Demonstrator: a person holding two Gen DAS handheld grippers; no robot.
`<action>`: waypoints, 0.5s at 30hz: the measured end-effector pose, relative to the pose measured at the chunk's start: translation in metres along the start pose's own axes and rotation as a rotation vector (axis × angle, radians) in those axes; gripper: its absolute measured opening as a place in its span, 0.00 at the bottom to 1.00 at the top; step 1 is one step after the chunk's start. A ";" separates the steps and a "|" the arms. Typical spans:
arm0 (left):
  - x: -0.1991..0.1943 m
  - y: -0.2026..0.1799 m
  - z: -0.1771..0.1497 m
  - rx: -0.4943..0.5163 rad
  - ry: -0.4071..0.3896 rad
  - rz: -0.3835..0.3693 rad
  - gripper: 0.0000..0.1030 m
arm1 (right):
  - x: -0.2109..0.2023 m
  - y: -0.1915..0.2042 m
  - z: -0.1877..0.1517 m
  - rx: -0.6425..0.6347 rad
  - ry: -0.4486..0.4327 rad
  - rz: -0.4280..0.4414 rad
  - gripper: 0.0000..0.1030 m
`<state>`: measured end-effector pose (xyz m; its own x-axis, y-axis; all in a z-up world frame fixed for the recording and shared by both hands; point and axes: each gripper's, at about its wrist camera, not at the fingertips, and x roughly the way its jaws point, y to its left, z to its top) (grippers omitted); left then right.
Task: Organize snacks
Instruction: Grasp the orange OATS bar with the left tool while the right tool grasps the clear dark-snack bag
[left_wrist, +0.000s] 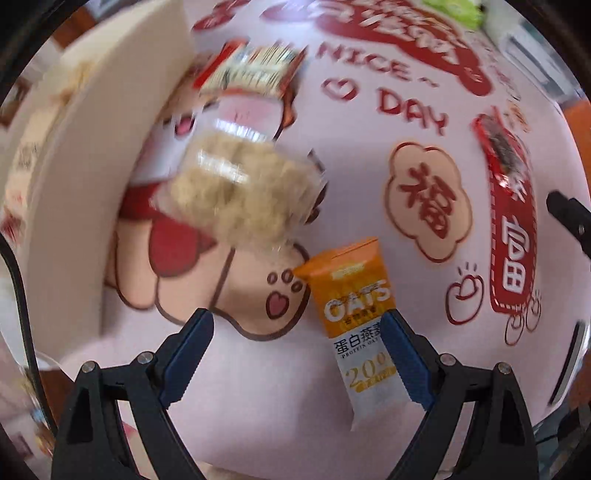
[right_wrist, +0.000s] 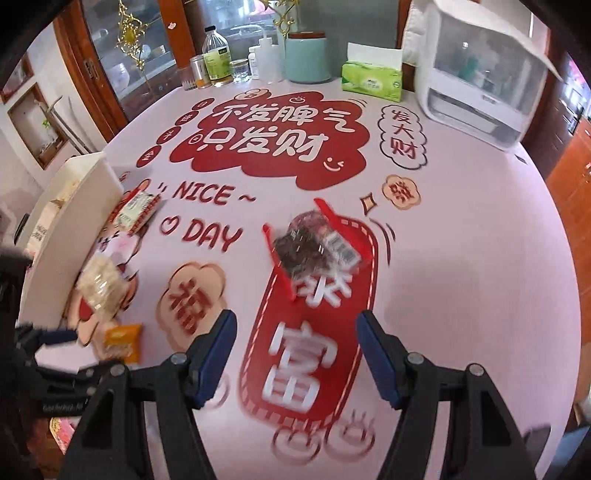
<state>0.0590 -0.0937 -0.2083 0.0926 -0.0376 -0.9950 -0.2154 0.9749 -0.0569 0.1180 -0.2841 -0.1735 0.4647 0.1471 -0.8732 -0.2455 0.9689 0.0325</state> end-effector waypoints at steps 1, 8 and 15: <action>0.002 0.001 -0.001 -0.018 0.002 -0.020 0.88 | 0.009 -0.003 0.007 -0.009 -0.002 0.008 0.66; 0.002 -0.022 -0.003 -0.016 -0.004 -0.005 0.88 | 0.051 -0.005 0.032 -0.085 0.002 0.009 0.66; 0.020 -0.034 -0.009 -0.048 0.081 -0.003 0.88 | 0.082 0.014 0.029 -0.234 0.034 -0.013 0.65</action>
<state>0.0593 -0.1300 -0.2272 0.0148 -0.0596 -0.9981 -0.2615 0.9632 -0.0614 0.1771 -0.2522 -0.2308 0.4409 0.1242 -0.8889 -0.4318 0.8976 -0.0888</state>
